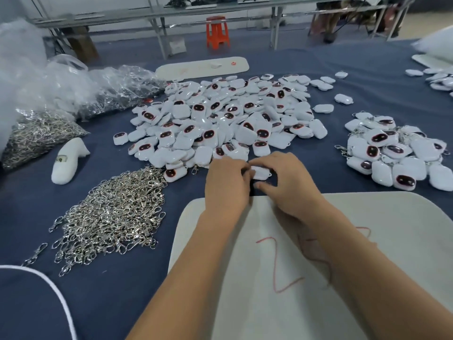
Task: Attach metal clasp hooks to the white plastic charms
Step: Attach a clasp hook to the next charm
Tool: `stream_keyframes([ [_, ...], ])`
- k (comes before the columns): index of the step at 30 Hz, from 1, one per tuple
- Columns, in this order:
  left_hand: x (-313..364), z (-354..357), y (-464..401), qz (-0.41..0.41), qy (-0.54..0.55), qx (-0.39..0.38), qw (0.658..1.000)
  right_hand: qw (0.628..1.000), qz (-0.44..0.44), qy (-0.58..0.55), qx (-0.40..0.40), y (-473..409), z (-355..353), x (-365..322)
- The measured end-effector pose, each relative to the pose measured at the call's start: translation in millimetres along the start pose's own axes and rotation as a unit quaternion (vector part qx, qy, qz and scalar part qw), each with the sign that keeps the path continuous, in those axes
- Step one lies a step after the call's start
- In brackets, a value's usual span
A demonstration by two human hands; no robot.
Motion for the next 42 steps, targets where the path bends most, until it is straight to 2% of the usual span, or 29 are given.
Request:
stream_keyframes([
  [2,5.9,5.5,-1.8,-0.004,0.024,0.014,1.0,1.0,0.006,0.004,0.023,-0.7,2.4,2.4],
  [5,10.6,8.0,-1.1,-0.04,0.141,0.077,0.986,0.998,0.004,0.02,0.063,-0.8,2.4,2.4],
  [7,10.8,9.1,0.3,-0.066,0.176,0.093,0.978,0.987,0.032,-0.019,0.157,0.9,-0.8,4.3],
  [9,10.4,9.8,-2.1,-0.053,0.174,0.026,0.983,0.953,0.101,-0.145,0.246,2.8,-9.7,11.9],
  [11,9.0,8.2,-4.9,0.007,0.155,-0.067,0.986,0.907,0.152,-0.291,0.265,4.2,-17.2,19.4],
  [13,6.2,7.1,-7.1,0.063,0.109,-0.118,0.985,0.876,0.184,-0.368,0.254,5.5,-21.2,25.6],
  [15,2.1,9.4,-7.6,0.089,0.085,-0.125,0.985,0.87,0.183,-0.389,0.241,9.1,-21.0,30.0],
  [20,-3.4,17.1,-8.6,0.099,0.082,-0.114,0.985,0.894,0.113,-0.387,0.197,17.0,-14.4,29.7],
  [23,-3.1,19.0,-7.0,0.078,0.095,-0.079,0.989,0.922,0.079,-0.345,0.159,17.2,-13.8,27.7],
  [25,-2.7,20.3,-6.4,0.066,0.156,-0.05,0.984,0.941,0.057,-0.31,0.123,16.4,-11.7,24.8],
  [28,-0.3,17.8,-5.5,0.068,0.293,-0.007,0.954,0.959,0.031,-0.272,0.071,17.4,-10.3,24.0],
  [30,0.7,17.5,-4.6,0.071,0.344,-0.006,0.936,0.963,0.011,-0.264,0.051,18.5,-11.3,23.7],
  [38,-2.6,16.5,-4.3,0.04,0.419,-0.036,0.906,0.955,0.059,-0.282,0.071,18.7,-12.3,24.5],
  [42,-0.2,15.3,-3.8,0.048,0.472,-0.053,0.878,0.953,0.031,-0.296,0.052,19.3,-13.2,23.0],
])
Point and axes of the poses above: each hand's wrist, its own y-axis away from the middle knuckle, its own z-axis out of the palm, x = y × z, the point moved 1 cm from there along -y, towards the middle knuckle, and after that the axes turned 15 degrees about -x, right-handed, at the moved point
